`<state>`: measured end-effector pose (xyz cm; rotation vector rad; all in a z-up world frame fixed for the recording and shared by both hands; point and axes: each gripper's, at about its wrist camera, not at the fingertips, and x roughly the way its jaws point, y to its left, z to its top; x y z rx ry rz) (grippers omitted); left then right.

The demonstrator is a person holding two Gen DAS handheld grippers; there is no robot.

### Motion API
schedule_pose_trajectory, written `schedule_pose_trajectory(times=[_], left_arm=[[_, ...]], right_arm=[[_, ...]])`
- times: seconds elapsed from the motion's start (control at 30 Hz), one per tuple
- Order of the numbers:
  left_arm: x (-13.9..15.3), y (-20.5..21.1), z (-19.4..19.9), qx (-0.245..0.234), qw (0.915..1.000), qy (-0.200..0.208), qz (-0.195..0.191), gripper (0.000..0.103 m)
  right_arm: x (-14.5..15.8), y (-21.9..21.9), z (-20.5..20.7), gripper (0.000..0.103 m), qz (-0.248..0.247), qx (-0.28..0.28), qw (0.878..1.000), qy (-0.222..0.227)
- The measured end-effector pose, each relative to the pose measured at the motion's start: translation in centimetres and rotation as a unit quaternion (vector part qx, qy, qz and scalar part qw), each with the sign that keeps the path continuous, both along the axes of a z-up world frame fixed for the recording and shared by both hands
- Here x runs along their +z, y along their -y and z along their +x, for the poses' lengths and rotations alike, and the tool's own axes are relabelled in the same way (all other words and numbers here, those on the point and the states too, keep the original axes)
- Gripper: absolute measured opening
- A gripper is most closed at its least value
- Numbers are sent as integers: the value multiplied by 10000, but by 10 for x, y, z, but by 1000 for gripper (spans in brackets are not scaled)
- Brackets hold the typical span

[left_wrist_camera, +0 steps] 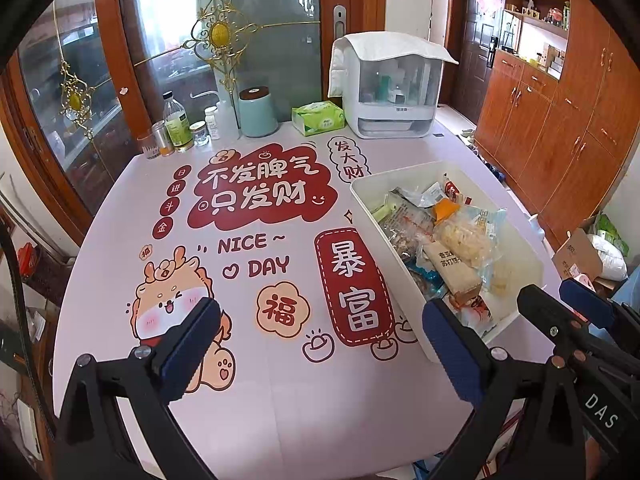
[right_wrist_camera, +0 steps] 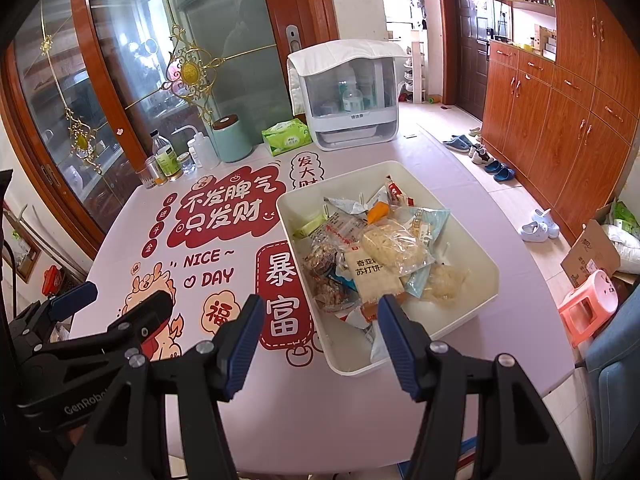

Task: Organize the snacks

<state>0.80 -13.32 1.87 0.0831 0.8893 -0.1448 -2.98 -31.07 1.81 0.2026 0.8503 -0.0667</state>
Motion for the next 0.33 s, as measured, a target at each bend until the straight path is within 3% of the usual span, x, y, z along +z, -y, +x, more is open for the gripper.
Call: schedule_pose_trajectory(times=[0.33], left_arm=[[-2, -3, -6, -3, 10000, -33, -13, 101]], right_arm=[[0, -1, 0, 60, 0, 0, 10000, 1]])
